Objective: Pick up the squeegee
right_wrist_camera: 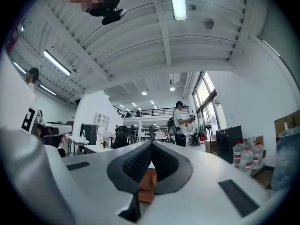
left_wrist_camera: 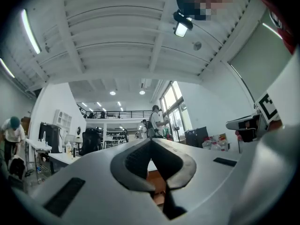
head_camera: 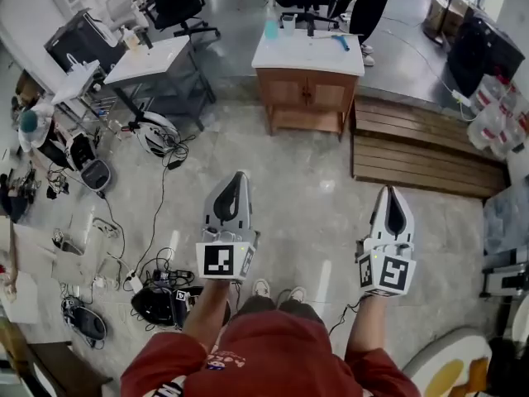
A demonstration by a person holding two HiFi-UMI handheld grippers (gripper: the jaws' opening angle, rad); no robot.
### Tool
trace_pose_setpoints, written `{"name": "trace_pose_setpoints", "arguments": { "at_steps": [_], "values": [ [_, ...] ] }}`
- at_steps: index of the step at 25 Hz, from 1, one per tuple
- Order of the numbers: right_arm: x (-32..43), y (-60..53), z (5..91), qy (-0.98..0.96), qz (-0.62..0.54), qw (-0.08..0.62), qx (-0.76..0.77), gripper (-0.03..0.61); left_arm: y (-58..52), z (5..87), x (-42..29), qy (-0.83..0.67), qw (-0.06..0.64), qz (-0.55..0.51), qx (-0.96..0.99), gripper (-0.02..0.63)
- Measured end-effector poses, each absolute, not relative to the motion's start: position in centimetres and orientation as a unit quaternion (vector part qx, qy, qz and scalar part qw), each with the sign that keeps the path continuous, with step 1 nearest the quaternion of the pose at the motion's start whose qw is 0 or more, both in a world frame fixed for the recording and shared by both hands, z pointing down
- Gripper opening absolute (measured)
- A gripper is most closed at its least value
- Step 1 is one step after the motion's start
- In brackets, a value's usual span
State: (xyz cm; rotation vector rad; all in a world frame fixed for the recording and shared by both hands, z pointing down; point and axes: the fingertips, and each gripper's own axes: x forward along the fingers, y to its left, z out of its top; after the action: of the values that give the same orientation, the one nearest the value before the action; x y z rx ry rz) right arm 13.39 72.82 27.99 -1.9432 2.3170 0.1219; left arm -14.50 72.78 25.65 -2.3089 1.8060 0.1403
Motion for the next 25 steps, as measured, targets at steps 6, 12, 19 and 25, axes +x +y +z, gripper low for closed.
{"name": "trace_pose_setpoints", "arguments": {
  "at_steps": [6,12,19,25],
  "values": [
    [16.1,72.6,30.4,0.767,0.021,0.051,-0.639,0.008,72.9,28.3,-11.2,0.609,0.091,0.026,-0.788,0.015],
    [17.0,72.8,29.5,0.768,0.018,0.068,-0.637,0.008,72.9,27.7,-10.2,0.606,0.093,0.033,-0.789,0.015],
    [16.3,71.0,28.9,0.771,0.037,0.055,-0.634,0.008,71.5,27.1,-11.0,0.608,0.1,0.043,-0.786,0.015],
    [15.0,66.6,29.3,0.766,0.052,0.048,-0.639,0.008,67.0,28.3,-12.8,0.612,0.094,0.047,-0.784,0.015]
  ]
}}
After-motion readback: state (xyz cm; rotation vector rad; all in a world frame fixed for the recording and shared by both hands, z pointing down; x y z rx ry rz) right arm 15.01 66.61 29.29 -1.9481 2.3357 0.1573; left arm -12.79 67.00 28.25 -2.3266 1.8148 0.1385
